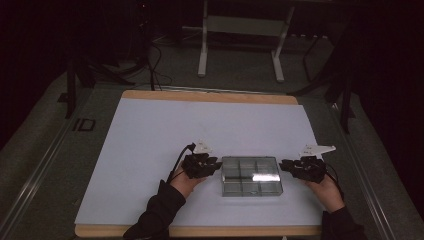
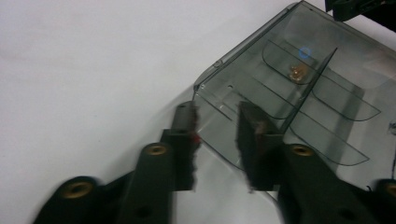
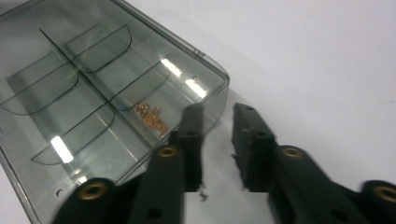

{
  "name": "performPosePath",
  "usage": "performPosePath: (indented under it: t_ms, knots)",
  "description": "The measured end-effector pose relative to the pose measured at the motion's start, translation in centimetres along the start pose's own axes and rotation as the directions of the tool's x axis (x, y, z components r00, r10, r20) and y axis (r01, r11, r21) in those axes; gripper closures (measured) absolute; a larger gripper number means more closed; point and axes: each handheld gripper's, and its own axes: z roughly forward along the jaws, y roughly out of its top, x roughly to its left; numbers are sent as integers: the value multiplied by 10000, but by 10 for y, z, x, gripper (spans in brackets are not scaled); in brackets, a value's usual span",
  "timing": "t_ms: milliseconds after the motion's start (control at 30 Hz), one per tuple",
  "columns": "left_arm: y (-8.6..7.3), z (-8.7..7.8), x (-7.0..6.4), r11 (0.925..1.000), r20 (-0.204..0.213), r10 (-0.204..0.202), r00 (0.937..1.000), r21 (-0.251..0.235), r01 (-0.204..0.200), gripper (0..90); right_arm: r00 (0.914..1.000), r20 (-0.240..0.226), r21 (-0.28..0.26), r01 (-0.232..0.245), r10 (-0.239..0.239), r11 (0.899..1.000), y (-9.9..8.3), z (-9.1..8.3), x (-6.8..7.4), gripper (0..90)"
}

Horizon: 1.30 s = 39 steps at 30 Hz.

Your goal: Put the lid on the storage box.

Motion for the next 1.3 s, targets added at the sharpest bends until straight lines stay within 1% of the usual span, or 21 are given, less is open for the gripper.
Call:
performPosePath:
  t_ms: [67, 133, 167, 200, 233, 267, 333, 433, 467, 500, 533, 567, 600, 633, 700, 733, 767, 833, 933, 1100, 1300]
  knots:
    - [0, 0, -1, 10000, -52, -2, 10000, -47, 2, 543, 10000, 24, -179, -29, 29, 9998, 1, -2, 0, 625]
    - [0, -2, -1, 9995, -65, -13, 10000, -326, 11, 435, 9999, 96, -359, -126, 129, 9993, 3, -4, -1, 545]
    - [0, -3, 0, 9993, -38, 11, 10000, -368, -13, 417, 9998, 96, -437, -177, 182, 9989, 3, -5, -1, 524]
    - [0, -4, 1, 9991, 272, 107, 9996, -422, -95, 370, 9997, 136, -526, -211, 218, 9984, 4, -7, -1, 515]
    - [0, -4, 1, 9988, 332, 37, 9994, -481, -21, 313, 9995, 122, -585, -279, 286, 9979, 4, -8, -1, 495]
    - [0, -5, 1, 9987, 367, -18, 9993, -507, 37, 302, 9994, 88, -640, -320, 326, 9974, 4, -9, -2, 470]
    - [0, -4, 1, 9988, 598, 4, 9982, -489, 25, 207, 9992, 57, -734, -385, 390, 9966, 4, -9, -3, 422]
    - [0, -3, 2, 9990, 657, -85, 9978, -429, 114, 112, 9981, -49, -936, -622, 621, 9937, 4, -11, -4, 327]
    - [0, -2, 2, 9991, 638, -132, 9979, -383, 157, 51, 9974, -125, -1021, -713, 704, 9922, 3, -11, -5, 286]
    - [-1, -2, 2, 9992, 669, -171, 9976, -356, 195, 15, 9975, -232, -1015, -694, 674, 9924, 3, -11, -5, 257]
    - [-1, -2, 2, 9992, 669, -171, 9976, -356, 195, 15, 9975, -232, -1015, -694, 674, 9924, 3, -11, -5, 257]
    - [-1, -2, 3, 9992, 743, -157, 9971, -367, 185, 15, 9975, -219, -1051, -684, 664, 9921, 2, -12, -5, 222]
    - [-1, -2, 3, 9992, 652, -130, 9978, -367, 154, 15, 9970, -267, -1089, -749, 724, 9912, 1, -12, -6, 190]
    - [-2, -2, 3, 9992, 551, -102, 9984, -368, 122, 15, 9972, -198, -1056, -738, 721, 9917, 1, -12, -7, 186]
    - [-2, -2, 4, 9992, 599, -69, 9982, -377, 91, 15, 9979, 3, -1111, -646, 650, 9917, 0, -12, -7, 153]
    - [-2, -3, 3, 9991, 541, -63, 9985, -409, 86, 15, 9978, 17, -1136, -651, 658, 9914, 0, -12, -7, 146]
    - [-2, -3, 4, 9989, 487, 7, 9988, -470, 16, 15, 9980, 59, -1161, -623, 634, 9913, -1, -12, -7, 145]
    - [-3, -4, 4, 9984, 567, -23, 9984, -570, 56, 15, 9980, 178, -1228, -578, 604, 9907, -2, -13, -7, 143]
    - [-5, -5, 5, 9984, 500, 68, 9987, -558, -40, 15, 9975, 211, -1339, -634, 668, 9890, -5, -13, -8, 141]
    - [-9, -8, 7, 9976, 482, 16, 9988, -687, 17, 15, 9970, 276, -1385, -675, 720, 9881, -11, -14, -10, 140]
    - [-16, -12, 12, 9978, 402, -18, 9992, -669, 45, 15, 9960, 316, -1426, -778, 831, 9867, -21, -17, -14, 139]
